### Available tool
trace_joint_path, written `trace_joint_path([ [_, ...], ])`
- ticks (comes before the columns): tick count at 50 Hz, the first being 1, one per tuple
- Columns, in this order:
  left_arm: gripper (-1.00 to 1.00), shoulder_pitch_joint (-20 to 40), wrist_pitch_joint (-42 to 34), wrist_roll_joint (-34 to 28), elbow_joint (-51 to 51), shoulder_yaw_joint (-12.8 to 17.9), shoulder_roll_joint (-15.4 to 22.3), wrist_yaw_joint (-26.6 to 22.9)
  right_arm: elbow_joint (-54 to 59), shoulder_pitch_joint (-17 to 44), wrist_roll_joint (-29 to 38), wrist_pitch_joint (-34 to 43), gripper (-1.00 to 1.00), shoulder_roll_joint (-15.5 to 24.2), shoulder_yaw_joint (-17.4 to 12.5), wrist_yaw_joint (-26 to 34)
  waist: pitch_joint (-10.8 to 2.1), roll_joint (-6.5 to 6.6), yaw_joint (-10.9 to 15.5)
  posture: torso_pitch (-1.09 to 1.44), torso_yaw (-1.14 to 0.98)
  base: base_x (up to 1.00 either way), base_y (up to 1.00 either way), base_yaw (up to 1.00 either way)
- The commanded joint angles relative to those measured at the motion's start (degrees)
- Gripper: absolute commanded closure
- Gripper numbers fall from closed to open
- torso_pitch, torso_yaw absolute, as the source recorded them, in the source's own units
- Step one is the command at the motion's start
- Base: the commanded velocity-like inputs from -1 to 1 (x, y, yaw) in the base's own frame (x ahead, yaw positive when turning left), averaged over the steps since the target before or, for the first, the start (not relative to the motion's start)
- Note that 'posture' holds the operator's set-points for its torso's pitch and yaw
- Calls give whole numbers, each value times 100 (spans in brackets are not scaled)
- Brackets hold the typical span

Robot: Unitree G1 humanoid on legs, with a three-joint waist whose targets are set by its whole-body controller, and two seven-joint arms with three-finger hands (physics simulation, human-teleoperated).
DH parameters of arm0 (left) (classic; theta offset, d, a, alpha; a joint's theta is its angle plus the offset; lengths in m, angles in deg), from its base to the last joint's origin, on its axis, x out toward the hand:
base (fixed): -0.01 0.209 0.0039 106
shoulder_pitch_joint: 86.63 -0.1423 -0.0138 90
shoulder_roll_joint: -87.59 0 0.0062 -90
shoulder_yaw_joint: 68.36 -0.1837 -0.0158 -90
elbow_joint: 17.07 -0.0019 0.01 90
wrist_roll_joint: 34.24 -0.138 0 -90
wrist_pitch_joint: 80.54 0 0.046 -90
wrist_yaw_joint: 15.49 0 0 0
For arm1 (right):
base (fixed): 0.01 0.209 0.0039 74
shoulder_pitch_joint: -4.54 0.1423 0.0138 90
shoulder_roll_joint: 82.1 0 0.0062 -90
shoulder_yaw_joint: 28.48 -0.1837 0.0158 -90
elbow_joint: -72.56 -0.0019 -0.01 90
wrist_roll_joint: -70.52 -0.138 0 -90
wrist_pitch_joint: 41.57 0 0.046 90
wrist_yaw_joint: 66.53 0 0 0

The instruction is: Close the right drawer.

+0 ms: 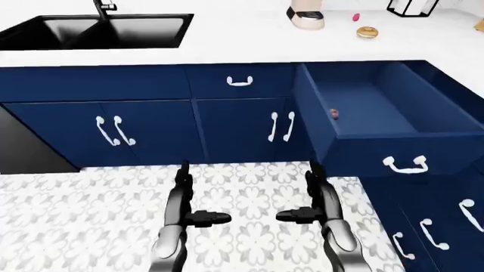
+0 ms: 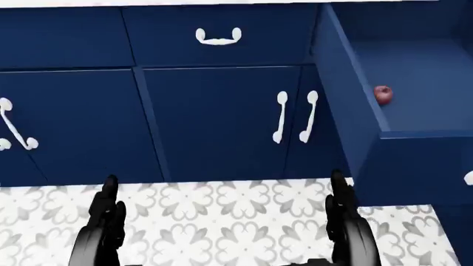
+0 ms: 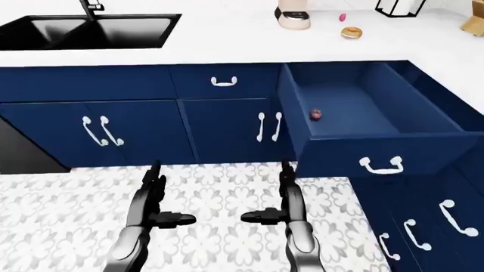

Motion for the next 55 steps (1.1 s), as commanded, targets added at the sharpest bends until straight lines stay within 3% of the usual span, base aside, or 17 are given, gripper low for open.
trace_joint_path([
  [1, -100, 163, 438, 30, 516, 34, 25, 5, -427, 163, -61, -355, -100, 24, -20, 39, -5, -45, -12, 0, 0, 0, 0, 0],
  [3, -100, 182, 542, 21, 447, 46, 26, 17, -401, 158, -52, -389, -100, 24, -8, 55, -354, -7, 42, 0, 0, 0, 0, 0],
  [4, -100, 190, 598, 32, 403, 55, 29, 9, -402, 153, -65, -406, -100, 22, -9, 67, -296, -9, 41, 0, 0, 0, 0, 0],
  [5, -100, 183, 590, 38, 438, 56, 30, 11, -434, 141, -63, -399, -100, 21, -6, 67, -95, -39, 36, 0, 0, 0, 0, 0],
  [7, -100, 144, 487, 51, 611, 49, 23, 20, -436, 131, -57, -421, -100, 19, 9, 85, -401, -44, 40, 0, 0, 0, 0, 0],
  [8, -100, 139, 487, 53, 623, 48, 21, 20, -428, 132, -53, -434, -100, 18, 8, 83, -431, -42, 41, 0, 0, 0, 0, 0],
  [12, -100, 95, 660, 71, 780, 81, 31, 25, -628, 64, -82, -449, -100, 10, 17, 111, -441, -30, 48, 0, 0, 0, 0, 0],
  [17, -100, -254, 227, 61, 2554, 247, 85, 71, -1751, -219, -21, -420, -100, 23, 39, 161, -478, -18, 35, 0, 0, 0, 0, 0],
  [22, -100, -519, -133, -10, 3668, 244, 4, -75, -2385, -455, -135, -1031, -100, -1, -115, 245, -485, -9, 35, 0, 0, 0, 0, 0],
  [28, -100, -660, 28, -48, 4119, 289, -53, -165, -2918, -727, -140, -1730, -100, -61, -188, 280, -507, 3, 45, 0, 0, 0, 0, 0],
  [35, -100, -852, 193, 62, 4720, 386, -121, -248, -3846, -1036, 131, -1934, -100, -111, -157, 284, -424, -8, 29, 0, 0, 0, 0, 0],
  [48, -100, -987, 506, 273, 5151, 531, -215, -214, -3685, -1040, 353, -2414, -100, -116, -104, 244, -375, -10, 26, 0, 0, 0, 0, 0],
  [55, -100, -1044, 219, 357, 5694, 524, -239, -217, -3911, -1237, 561, -2621, -100, -139, 15, 234, -375, -11, 31, 0, 0, 0, 0, 0],
])
